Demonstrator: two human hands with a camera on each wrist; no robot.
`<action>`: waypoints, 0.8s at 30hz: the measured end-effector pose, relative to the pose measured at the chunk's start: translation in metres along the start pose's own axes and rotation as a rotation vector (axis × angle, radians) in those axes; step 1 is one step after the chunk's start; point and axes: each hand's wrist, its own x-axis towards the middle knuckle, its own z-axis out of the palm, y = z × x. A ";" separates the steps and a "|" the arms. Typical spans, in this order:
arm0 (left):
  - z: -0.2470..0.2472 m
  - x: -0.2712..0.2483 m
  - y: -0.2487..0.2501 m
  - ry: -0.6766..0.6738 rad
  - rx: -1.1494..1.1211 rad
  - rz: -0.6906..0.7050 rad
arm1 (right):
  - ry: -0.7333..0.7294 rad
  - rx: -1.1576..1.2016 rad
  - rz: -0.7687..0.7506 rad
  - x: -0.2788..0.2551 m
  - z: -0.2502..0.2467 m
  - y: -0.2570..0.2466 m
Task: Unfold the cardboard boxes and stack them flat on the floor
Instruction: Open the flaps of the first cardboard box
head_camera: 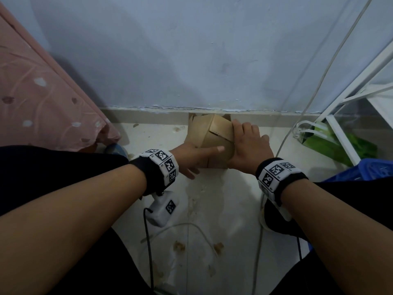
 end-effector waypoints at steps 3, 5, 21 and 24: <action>0.001 0.004 0.001 0.101 -0.302 0.041 | 0.042 0.041 0.005 -0.003 -0.002 -0.015; -0.004 0.008 0.002 0.198 -0.433 0.063 | 0.072 0.077 0.013 -0.006 0.000 -0.025; -0.022 0.006 0.014 0.288 -0.444 0.097 | 0.094 0.365 -0.032 -0.007 0.004 -0.026; -0.021 0.012 0.010 0.291 -0.456 0.079 | 0.091 0.354 0.006 -0.007 0.004 -0.026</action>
